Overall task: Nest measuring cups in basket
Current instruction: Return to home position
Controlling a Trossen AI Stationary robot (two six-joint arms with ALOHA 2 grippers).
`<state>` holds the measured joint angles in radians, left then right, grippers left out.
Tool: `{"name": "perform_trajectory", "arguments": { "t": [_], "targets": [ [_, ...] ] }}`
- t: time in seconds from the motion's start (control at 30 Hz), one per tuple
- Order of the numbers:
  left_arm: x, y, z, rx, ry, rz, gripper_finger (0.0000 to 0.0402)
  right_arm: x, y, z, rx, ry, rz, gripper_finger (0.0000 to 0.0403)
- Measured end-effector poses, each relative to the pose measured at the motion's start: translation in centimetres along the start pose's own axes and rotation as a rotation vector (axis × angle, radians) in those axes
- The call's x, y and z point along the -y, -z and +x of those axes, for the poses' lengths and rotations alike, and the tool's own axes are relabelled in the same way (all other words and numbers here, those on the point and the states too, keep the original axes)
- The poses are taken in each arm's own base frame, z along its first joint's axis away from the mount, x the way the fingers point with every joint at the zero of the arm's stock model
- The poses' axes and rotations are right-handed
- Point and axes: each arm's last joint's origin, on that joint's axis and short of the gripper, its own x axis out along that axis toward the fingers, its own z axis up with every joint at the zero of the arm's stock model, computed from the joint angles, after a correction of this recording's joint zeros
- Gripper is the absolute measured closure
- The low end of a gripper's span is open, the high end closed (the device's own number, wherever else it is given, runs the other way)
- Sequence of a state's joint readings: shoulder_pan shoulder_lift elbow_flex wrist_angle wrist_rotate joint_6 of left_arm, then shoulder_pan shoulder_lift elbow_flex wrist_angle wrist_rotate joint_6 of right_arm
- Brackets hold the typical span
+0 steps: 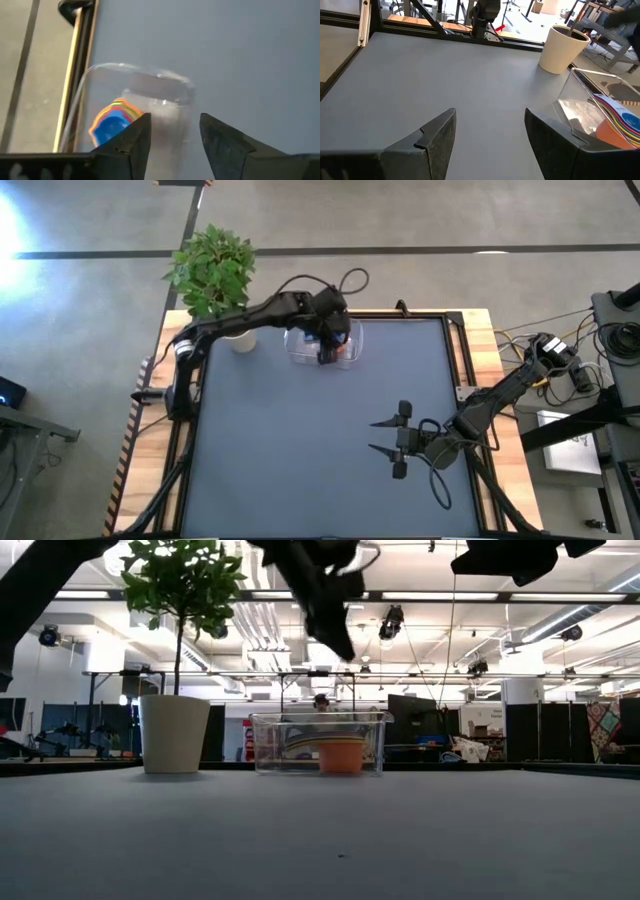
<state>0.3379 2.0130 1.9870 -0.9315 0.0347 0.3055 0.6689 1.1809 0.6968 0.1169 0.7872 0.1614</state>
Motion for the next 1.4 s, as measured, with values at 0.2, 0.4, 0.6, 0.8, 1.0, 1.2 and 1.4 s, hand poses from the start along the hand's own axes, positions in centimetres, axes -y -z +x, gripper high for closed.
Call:
{"name": "perform_trajectory", "arguments": {
  "t": [0.2,0.4,0.6,0.8,1.0,1.2,1.4],
  "targets": [
    [3.9,-1.5,-4.6,0.048,0.044,-0.012,0.0289,0.0,0.0,0.0,0.0,0.0,-0.006,0.0179],
    [7.9,1.2,-9.2,0.117,0.023,-0.034,0.0331,0.0,0.0,0.0,0.0,0.001,-0.007,0.0179],
    [12.0,7.4,-13.3,0.339,0.032,-0.116,0.0354,0.0,-0.2,0.0,0.016,-0.001,-0.033,0.0193],
    [14.8,14.1,-15.6,0.584,0.115,-0.196,0.036,1.0,-1.3,0.9,0.068,-0.075,0.023,0.0281],
    [15.7,19.4,-17.1,0.664,0.096,-0.247,0.0361,3.9,-2.6,1.8,0.113,-0.147,0.004,0.0386],
    [15.8,22.5,-17.7,0.754,0.088,-0.254,0.0361,6.7,-3.9,-1.0,0.149,-0.105,-0.052,0.0394],
    [16.1,24.0,-16.6,0.826,0.114,-0.144,0.0361,8.9,-3.2,-4.0,0.263,-0.088,-0.033,0.0394]
  ]
}}
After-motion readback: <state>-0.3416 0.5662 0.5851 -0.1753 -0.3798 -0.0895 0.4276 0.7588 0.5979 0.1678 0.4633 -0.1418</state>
